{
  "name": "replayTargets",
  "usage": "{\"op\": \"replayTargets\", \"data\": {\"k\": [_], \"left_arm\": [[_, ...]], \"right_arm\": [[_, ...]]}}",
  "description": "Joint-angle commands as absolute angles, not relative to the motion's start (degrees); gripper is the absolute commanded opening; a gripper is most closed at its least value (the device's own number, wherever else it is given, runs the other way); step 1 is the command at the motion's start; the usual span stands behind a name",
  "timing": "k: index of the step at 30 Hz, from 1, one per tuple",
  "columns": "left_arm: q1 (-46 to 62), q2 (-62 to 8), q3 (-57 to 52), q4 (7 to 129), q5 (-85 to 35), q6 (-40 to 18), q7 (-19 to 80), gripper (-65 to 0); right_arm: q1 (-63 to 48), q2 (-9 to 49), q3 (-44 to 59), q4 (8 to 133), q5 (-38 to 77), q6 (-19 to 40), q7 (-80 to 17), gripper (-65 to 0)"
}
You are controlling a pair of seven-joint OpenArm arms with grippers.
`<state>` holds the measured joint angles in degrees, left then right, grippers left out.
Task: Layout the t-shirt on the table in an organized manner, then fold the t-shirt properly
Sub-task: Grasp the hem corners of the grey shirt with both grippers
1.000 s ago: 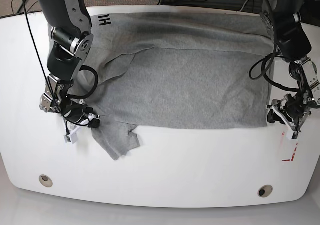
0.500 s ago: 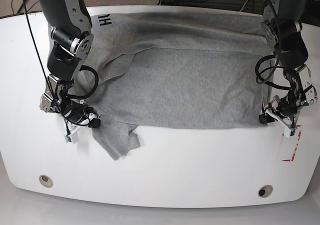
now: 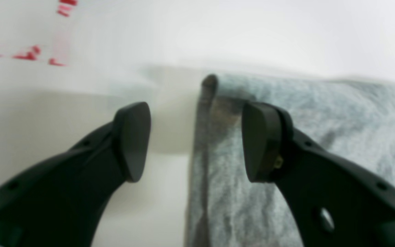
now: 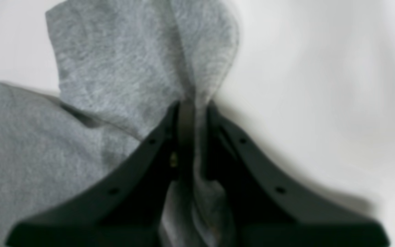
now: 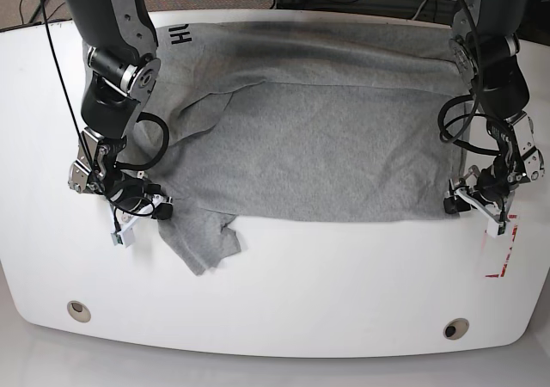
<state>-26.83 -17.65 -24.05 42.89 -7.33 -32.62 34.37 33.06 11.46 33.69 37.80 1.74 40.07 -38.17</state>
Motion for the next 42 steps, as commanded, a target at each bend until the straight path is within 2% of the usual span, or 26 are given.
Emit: {"op": "replayTargets", "data": {"k": [1, 6, 9, 15, 18, 22, 27, 42], "left_arm": [[-28.44, -17.10, -22.02, 43.47, -8.04, -33.27, 33.98, -25.4], [-28.44, -16.66, -20.26, 43.47, -8.13, -33.27, 33.98, -26.0], [-28.44, -15.87, -20.18, 43.47, -8.22, -33.36, 33.98, -30.0], [-28.44, -15.60, -20.00, 43.47, -8.04, -33.36, 33.89, -49.3], [-28.44, -15.60, -20.00, 43.56, -7.96, -33.36, 33.89, -54.9], [-28.44, -15.60, -20.00, 43.74, -7.96, -33.36, 33.89, -57.6], [-28.44, -15.60, -20.18, 43.91, -8.22, -33.36, 33.89, -62.1], [-24.13, -15.60, -20.44, 58.77, -8.31, -33.36, 36.35, -62.6]], "right_arm": [[34.15, 12.18, 33.63, 38.37, 1.54, 40.00, -39.25, -60.2], [34.15, 12.18, 33.63, 38.37, 1.63, 40.00, -39.34, -60.2], [34.15, 12.18, 33.63, 38.37, 1.63, 40.00, -39.34, -60.4], [34.15, 12.26, 33.63, 38.37, 1.54, 40.00, -39.34, -60.7], [34.15, 12.26, 33.63, 39.52, 1.54, 40.00, -39.34, -61.0], [33.19, 11.91, 33.01, 42.77, 1.27, 40.00, -39.43, -65.0], [32.57, 11.74, 25.80, 47.52, -1.01, 40.00, -39.43, -65.0], [30.99, 10.33, 24.31, 64.31, -1.01, 40.00, -47.78, -65.0]]}}
